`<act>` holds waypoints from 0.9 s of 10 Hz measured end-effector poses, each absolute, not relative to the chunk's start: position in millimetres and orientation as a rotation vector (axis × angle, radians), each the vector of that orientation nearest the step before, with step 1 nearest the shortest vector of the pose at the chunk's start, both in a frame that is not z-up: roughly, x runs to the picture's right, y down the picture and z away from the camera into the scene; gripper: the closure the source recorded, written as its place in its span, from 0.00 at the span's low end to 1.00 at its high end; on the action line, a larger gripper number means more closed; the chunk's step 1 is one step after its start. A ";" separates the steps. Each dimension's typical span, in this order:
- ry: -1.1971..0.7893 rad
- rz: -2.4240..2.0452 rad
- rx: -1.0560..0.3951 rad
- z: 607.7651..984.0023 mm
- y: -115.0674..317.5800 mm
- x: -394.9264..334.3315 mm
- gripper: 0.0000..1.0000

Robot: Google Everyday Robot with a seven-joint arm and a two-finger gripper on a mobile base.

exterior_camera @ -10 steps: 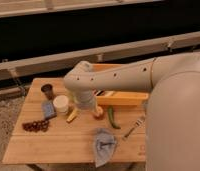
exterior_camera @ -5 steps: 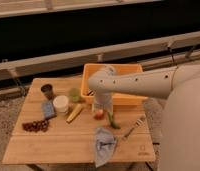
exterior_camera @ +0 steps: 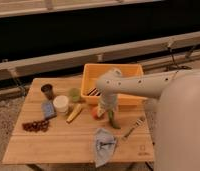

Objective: Place pepper in paper cup

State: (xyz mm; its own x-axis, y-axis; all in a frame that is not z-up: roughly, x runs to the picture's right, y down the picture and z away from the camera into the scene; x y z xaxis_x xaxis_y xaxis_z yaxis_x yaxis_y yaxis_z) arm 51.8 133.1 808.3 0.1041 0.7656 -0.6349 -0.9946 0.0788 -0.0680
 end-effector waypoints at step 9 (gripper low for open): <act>0.604 1.400 -0.597 853.3 163.3 79.3 0.35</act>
